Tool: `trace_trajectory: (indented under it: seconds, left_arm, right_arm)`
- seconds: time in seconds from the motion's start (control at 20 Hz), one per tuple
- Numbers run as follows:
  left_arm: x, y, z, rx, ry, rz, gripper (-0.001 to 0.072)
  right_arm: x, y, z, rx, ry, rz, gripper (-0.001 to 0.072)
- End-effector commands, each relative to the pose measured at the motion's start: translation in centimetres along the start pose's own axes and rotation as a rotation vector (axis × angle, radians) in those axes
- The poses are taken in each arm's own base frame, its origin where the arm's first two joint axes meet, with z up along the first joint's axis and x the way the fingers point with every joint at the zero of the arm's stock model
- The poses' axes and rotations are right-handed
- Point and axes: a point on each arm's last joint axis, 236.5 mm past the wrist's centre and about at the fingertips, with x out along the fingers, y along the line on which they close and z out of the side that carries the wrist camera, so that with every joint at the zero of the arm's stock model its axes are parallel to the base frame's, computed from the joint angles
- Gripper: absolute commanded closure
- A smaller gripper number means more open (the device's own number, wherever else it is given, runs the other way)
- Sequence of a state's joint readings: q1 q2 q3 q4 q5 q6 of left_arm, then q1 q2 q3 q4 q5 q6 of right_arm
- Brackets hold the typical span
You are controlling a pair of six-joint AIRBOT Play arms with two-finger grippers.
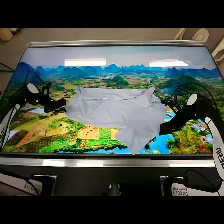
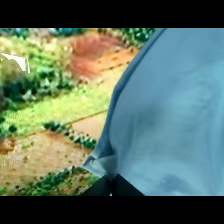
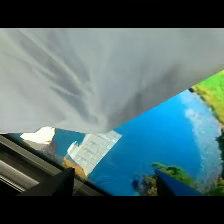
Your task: Fold the shirts.
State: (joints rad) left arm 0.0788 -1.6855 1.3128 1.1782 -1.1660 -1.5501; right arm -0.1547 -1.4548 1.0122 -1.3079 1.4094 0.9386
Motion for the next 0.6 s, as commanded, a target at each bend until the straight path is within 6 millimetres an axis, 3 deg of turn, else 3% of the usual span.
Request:
trace_trajectory:
  seconds: [0.0,0.2,0.25,0.3,0.35,0.4,0.45,0.55]
  left_arm:
    - [-1.2,-0.6,0.0,0.069,-0.015,-0.004,0.0686]
    - [-2.9,-1.3,-0.4,0.103,-0.029,-0.010,0.0686]
    - [-3.3,-1.4,-0.4,0.111,-0.035,-0.011,0.0686]
    - [-3.8,-1.6,-0.4,0.115,-0.044,-0.012,0.0686]
    - [-4.4,-1.9,-0.4,0.121,-0.055,-0.014,0.0686]
    - [-5.0,-2.1,-0.4,0.126,-0.070,-0.015,0.0686]
    - [-5.7,-2.4,-0.4,0.133,-0.083,-0.017,0.0686]
    - [-7.7,-3.1,-0.4,0.151,-0.124,-0.021,0.0686]
  right_arm:
    - [1.4,0.7,1.3,0.025,-0.099,0.016,0.0183]
    - [2.3,2.1,3.4,0.078,-0.207,0.089,0.0224]
    - [2.4,2.3,3.5,0.085,-0.216,0.096,0.0276]
    - [2.4,2.2,3.6,0.087,-0.219,0.095,0.0396]
    - [2.4,2.2,3.7,0.087,-0.222,0.093,0.0419]
    - [2.4,2.1,3.7,0.086,-0.224,0.090,0.0494]
    - [2.4,2.0,3.8,0.086,-0.227,0.086,0.0665]
    - [1.8,2.0,4.1,0.071,-0.243,0.078,0.0689]
